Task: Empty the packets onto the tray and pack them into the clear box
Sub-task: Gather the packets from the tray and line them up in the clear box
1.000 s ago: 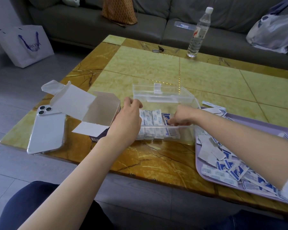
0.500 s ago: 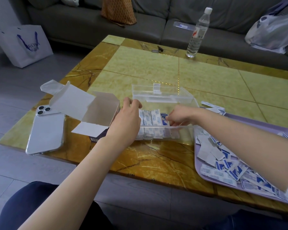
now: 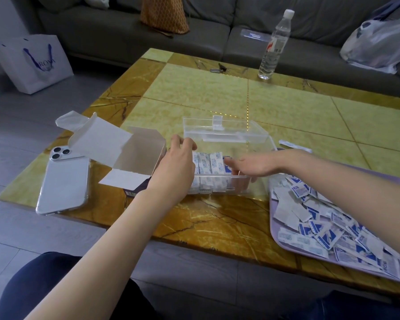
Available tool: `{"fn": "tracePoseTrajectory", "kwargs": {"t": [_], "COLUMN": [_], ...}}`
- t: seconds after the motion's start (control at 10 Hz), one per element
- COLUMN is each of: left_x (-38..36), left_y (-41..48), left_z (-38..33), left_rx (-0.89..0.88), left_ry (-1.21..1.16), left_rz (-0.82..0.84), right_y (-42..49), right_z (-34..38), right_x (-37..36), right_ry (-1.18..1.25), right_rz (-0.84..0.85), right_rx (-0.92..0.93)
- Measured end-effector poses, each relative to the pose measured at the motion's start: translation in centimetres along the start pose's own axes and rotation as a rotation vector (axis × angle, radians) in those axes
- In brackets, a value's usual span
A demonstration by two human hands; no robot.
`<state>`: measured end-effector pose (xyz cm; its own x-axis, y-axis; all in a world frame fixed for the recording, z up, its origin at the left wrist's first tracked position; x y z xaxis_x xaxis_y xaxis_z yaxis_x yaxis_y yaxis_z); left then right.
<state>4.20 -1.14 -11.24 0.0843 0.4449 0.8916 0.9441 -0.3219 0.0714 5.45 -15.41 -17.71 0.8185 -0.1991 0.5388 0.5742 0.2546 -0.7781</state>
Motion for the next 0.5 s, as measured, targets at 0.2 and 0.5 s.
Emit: {"fn": "tracePoseTrajectory", "kwargs": {"t": [0.2, 0.5], "left_x": [-0.9, 0.1], "left_y": [-0.4, 0.0], "left_z": [0.4, 0.2], "left_rx": [0.052, 0.03], "left_ry": [0.161, 0.007], "left_rz": [0.149, 0.009], "right_y": [-0.4, 0.1], "right_z": [0.1, 1.5], "right_x": [-0.1, -0.8], "right_ry": [0.006, 0.09], "right_rz": [0.021, 0.091], "right_rx": [0.009, 0.073]}}
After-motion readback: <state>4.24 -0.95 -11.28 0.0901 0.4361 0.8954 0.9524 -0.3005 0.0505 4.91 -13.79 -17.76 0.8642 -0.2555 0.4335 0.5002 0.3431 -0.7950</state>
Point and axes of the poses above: each hand's wrist, its own y-axis towards the middle knuckle, its own x-axis out of the back of the hand, z = x × y, the point moved 9 cm from there along y, towards the middle knuckle, and after that the axes turned 9 degrees about z, right-handed, at the moved point
